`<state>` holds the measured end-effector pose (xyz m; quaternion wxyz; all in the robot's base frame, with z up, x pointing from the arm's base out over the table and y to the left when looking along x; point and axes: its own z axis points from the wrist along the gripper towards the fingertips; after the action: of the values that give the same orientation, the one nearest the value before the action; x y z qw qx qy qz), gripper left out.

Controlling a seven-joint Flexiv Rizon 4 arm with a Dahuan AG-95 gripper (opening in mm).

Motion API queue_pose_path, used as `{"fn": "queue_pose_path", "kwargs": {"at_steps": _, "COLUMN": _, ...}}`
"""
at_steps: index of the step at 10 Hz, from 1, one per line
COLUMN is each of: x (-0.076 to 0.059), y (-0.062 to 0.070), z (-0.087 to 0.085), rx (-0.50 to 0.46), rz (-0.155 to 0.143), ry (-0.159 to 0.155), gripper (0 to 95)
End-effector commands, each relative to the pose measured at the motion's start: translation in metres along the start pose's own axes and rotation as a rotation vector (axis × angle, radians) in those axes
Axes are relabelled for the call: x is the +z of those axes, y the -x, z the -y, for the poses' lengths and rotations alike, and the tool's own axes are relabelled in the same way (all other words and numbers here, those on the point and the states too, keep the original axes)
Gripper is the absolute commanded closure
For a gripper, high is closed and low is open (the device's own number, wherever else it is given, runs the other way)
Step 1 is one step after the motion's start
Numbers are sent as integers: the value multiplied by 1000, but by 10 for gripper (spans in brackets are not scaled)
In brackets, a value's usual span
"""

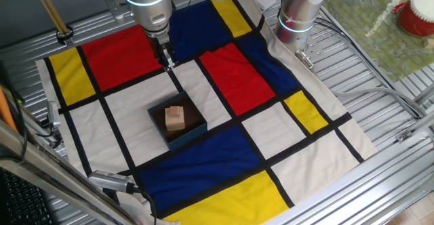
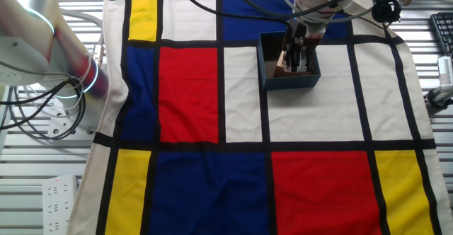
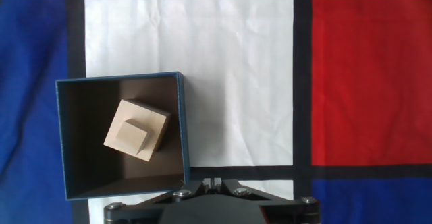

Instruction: Take everything out of the gift box

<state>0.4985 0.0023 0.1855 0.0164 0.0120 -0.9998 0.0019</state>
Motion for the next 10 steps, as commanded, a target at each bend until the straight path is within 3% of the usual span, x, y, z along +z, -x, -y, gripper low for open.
{"fn": "queue_pose_path", "kwargs": {"at_steps": 1, "x": 0, "y": 0, "z": 0, "rx": 0, "rz": -1, "ry": 1, "gripper": 950}}
{"fn": "queue_pose_path", "kwargs": {"at_steps": 2, "x": -1, "y": -1, "z": 1, "rx": -23, "rz": -13, "ry": 5, "gripper": 950}}
{"fn": "queue_pose_path", "kwargs": {"at_steps": 4, "x": -1, "y": -1, "z": 1, "rx": -23, "rz": 7, "ry": 4, "gripper": 950}}
{"fn": "queue_pose_path", "kwargs": {"at_steps": 7, "x": -8, "y": 20, "z": -9, "rx": -4, "rz": 35, "ry": 26, "gripper": 950}}
{"fn": "queue_pose_path", "kwargs": {"at_steps": 9, "x": -7, "y": 31, "z": -20, "rx": 3, "rz": 46, "ry": 53, "gripper": 950}}
{"fn": "queue_pose_path", "kwargs": {"at_steps": 10, "x": -5, "y": 36, "z": -22, "rx": -8, "rz": 49, "ry": 51, "gripper": 950}}
